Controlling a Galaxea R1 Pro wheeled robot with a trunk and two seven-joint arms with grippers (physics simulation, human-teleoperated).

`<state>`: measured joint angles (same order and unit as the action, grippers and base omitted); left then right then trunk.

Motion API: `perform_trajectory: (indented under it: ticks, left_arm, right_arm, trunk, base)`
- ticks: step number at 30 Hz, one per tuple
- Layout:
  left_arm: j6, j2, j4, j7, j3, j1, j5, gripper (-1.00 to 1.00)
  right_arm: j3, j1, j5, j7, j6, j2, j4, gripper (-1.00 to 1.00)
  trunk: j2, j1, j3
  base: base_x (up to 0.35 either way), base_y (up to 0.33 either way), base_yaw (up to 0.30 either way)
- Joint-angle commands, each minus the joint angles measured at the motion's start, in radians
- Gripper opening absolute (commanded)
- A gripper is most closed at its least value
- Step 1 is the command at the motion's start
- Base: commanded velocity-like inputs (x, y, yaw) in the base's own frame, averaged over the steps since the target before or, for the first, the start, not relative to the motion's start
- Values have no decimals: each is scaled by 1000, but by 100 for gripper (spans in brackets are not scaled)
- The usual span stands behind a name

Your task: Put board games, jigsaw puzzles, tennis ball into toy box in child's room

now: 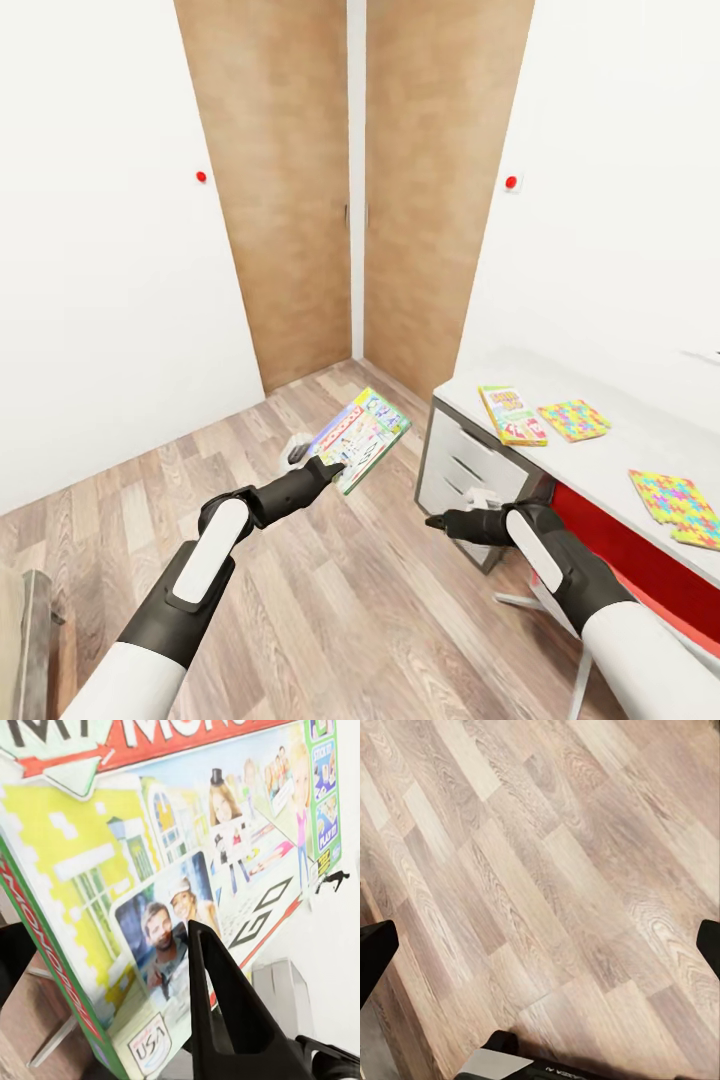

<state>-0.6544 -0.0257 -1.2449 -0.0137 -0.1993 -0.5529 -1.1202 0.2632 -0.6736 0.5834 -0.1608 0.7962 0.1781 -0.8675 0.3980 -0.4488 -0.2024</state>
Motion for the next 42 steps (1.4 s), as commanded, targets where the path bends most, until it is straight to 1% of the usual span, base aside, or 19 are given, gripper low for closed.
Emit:
perform_trajectory:
  ticks: [1,2,6,7,10,12,13,15,17,18,22,23,27,28,34,35,38,41,42]
  left_arm:
    - [-4,0,-1,-2,1,-1,-7,-100]
    - [-4,0,-1,-2,1,-1,-7,-100]
    - [-4,0,-1,-1,0,-1,-8,-100]
    - [-4,0,-2,-1,0,-1,-9,-100]
    - [-4,-1,-10,4,0,-1,-10,-100]
    - [-4,-1,-22,8,0,-1,-11,-100]
    - [-4,-1,-22,8,0,-1,-11,-100]
    - [-5,-1,-46,11,0,0,-12,-100]
    - [-8,-2,-78,13,0,3,-13,-100]
    - [-8,-2,-78,13,0,3,-13,-100]
    - [-17,-8,-150,11,-11,10,-14,-100]
    - [-17,-8,-150,11,-11,10,-14,-100]
    - [-22,-10,-198,7,-42,12,-15,-100]
    - [-22,-10,-198,7,-42,12,-15,-100]
    - [-24,-14,-229,5,-65,8,-18,-100]
    - [-25,-16,-243,4,-68,6,-21,-100]
    - [-27,-16,-264,3,-71,4,-23,-100]
    - [-36,-17,-276,2,-72,4,-25,-100]
    - [-36,-17,-276,2,-72,4,-25,-100]
  right_arm:
    - [0,3,-6,-6,13,2,-12,100]
    - [0,3,-6,-6,13,2,-12,100]
    - [-4,16,-6,-6,64,11,-66,100]
    - [-5,21,-5,-6,85,17,-93,100]
    - [-11,35,-4,-6,151,45,-202,100]
    - [-24,41,-2,-7,191,74,-284,100]
    - [-24,41,-2,-7,191,74,-284,100]
    - [-52,47,2,-7,225,104,-364,100]
    - [-93,53,10,-7,249,128,-435,100]
    - [-93,53,10,-7,249,128,-435,100]
    - [-182,78,37,-8,251,156,-558,100]
    - [-182,78,37,-8,251,156,-558,100]
    - [-266,110,56,-8,251,170,-654,100]
    - [-266,110,56,-8,251,170,-654,100]
    - [-360,147,67,-9,251,181,-722,100]
    - [-382,153,69,-11,251,189,-731,100]
    - [-402,159,70,-35,251,213,-739,100]
    - [-411,164,71,-108,251,245,-743,100]
    - [-411,164,71,-108,251,245,-743,100]
  trunk:
    - [2,-1,-2]
    - [2,-1,-2]
    - [2,-1,-2]
    - [2,-1,-2]
    - [2,-1,-2]
    - [2,-1,-2]
    - [2,-1,-2]
    - [2,-1,-2]
    - [2,-1,-2]
    - [2,-1,-2]
    - [2,-1,-2]
    - [2,-1,-2]
    - [2,-1,-2]
    - [2,-1,-2]
    - [2,-1,-2]
    - [2,-1,-2]
    - [2,-1,-2]
    - [2,-1,-2]
    - [2,-1,-2]
  base:
    - [334,0,0]
    - [334,0,0]
    - [334,0,0]
    - [334,0,0]
    - [334,0,0]
    - [334,0,0]
    - [334,0,0]
    - [334,0,0]
    - [335,0,0]
    - [335,0,0]
    - [335,0,0]
    - [335,0,0]
    - [335,0,0]
    - [335,0,0]
    - [275,0,-8]
    - [112,0,-117]
    - [73,0,-176]
    - [37,0,-230]
    - [29,0,-242]
